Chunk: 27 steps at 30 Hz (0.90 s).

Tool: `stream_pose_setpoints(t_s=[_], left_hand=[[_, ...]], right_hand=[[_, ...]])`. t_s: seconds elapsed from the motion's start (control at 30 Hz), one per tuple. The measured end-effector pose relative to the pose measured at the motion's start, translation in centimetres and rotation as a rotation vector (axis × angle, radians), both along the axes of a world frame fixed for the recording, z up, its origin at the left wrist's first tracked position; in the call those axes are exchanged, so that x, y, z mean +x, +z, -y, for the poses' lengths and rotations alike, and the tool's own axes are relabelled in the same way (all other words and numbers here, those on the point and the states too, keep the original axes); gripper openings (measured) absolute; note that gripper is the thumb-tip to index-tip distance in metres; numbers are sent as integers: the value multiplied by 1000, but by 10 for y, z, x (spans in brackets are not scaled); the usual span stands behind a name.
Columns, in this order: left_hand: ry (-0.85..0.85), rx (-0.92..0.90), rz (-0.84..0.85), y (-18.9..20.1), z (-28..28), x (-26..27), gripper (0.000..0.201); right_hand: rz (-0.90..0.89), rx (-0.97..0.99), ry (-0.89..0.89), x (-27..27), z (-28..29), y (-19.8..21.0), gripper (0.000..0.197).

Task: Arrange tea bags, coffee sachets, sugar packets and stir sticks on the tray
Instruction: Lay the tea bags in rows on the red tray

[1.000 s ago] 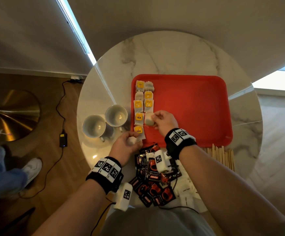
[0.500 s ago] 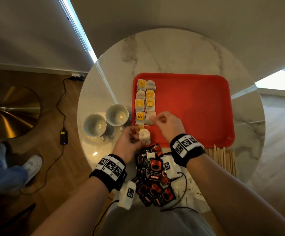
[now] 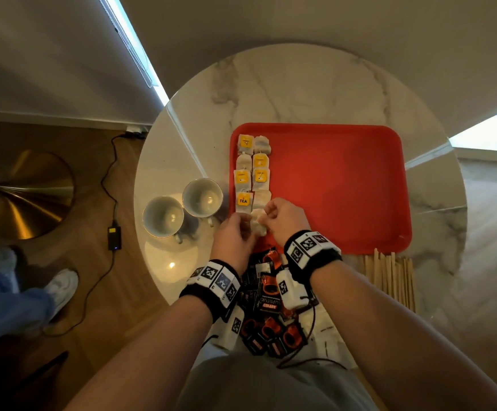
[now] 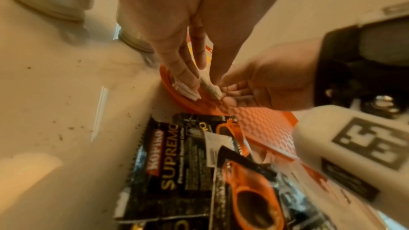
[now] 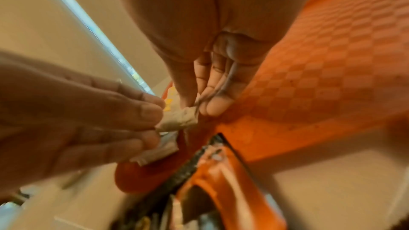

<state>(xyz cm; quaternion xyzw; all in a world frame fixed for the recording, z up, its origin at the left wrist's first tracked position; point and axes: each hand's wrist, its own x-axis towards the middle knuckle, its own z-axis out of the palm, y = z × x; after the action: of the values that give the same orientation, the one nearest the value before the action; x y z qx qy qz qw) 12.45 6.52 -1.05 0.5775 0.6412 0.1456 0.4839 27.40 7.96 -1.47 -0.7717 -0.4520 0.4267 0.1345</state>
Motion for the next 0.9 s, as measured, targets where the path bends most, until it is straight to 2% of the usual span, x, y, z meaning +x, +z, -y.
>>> stream_pose_setpoints(t_s=[0.1,0.2,0.27,0.43,0.7,0.9], left_hand=[[-119,94,-133,-5,3,-3,32],[-247,266,-216,-8,5,-3,35],[-332,346,-268,-9,4,-1,39],[-506,408,-382,-20,1,-2,49],[-548,443,-389,-23,1,-7,40],[-466,478,-370,-14,-13,10,41]], right_hand=[[107,-26,8,-3,-3,-6,25],[153,-17,-49,-4,-2,-9,34],[158,-17,-62,-6,-3,-10,33],[146,42,-61,-6,-10,-9,28],[145,47,-77,-5,-21,-8,15],[141,88,-169,8,-37,-9,21]])
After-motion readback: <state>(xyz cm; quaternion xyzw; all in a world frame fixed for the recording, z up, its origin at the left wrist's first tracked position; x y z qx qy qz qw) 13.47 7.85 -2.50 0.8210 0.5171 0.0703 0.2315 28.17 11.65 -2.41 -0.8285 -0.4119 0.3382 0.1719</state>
